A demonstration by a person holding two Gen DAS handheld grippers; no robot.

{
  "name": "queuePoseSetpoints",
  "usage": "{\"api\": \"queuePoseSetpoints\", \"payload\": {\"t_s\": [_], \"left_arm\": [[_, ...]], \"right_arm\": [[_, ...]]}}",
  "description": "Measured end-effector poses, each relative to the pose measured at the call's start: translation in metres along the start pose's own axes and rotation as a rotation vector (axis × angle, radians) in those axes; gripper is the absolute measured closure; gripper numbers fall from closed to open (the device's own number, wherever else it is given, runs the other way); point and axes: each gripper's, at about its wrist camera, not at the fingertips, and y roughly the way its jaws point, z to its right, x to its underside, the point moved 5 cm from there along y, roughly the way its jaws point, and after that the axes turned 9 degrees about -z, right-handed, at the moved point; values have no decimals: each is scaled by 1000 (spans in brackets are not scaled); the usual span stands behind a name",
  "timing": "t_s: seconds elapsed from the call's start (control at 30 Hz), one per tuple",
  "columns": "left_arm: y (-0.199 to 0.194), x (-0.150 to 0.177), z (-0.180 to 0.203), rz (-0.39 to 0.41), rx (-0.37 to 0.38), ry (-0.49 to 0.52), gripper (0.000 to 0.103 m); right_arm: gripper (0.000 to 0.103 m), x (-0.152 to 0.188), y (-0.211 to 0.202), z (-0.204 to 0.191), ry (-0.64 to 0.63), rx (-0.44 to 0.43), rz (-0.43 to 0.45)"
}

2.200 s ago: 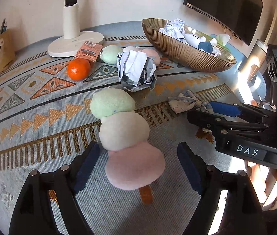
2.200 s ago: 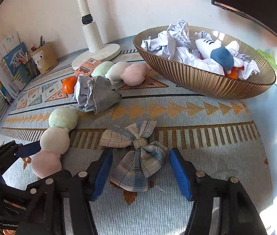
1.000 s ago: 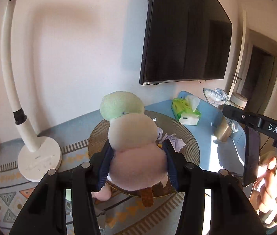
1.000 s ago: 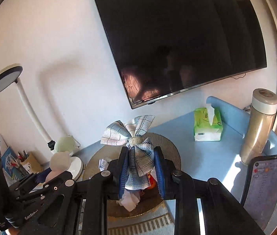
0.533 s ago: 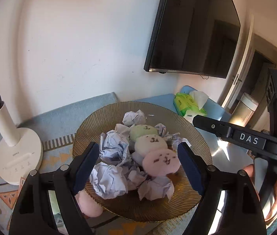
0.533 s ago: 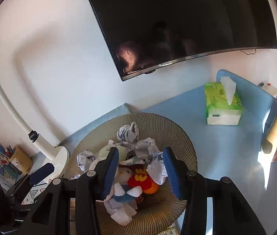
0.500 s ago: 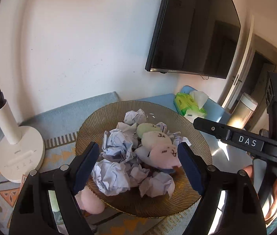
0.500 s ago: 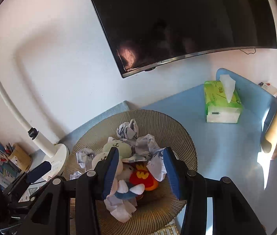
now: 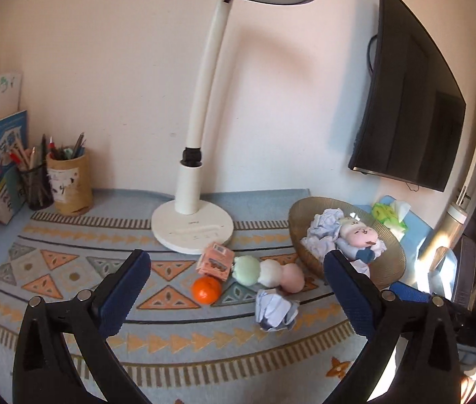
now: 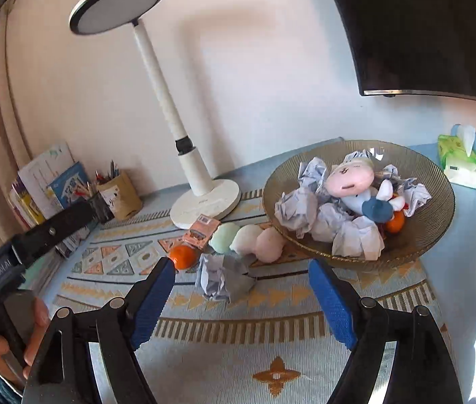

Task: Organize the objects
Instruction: 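Move both open tools back toward the grey cloth and orange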

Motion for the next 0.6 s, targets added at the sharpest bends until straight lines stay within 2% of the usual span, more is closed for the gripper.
{"api": "queuePoseSetpoints", "payload": {"t_s": [0.1, 0.3, 0.43, 0.6], "left_arm": [[6, 24, -36, -53, -75, -54, 1], [35, 68, -85, -163, -167, -161, 1], [48, 84, -87, -192, -216, -150, 1], [44, 83, -81, -169, -215, -122, 1]], "right_arm": [[23, 11, 15, -6, -62, 113, 16], [23, 24, 40, 22, 45, 105, -63], [19, 26, 47, 31, 83, 115, -100], [17, 25, 50, 28, 63, 167, -103]]}}
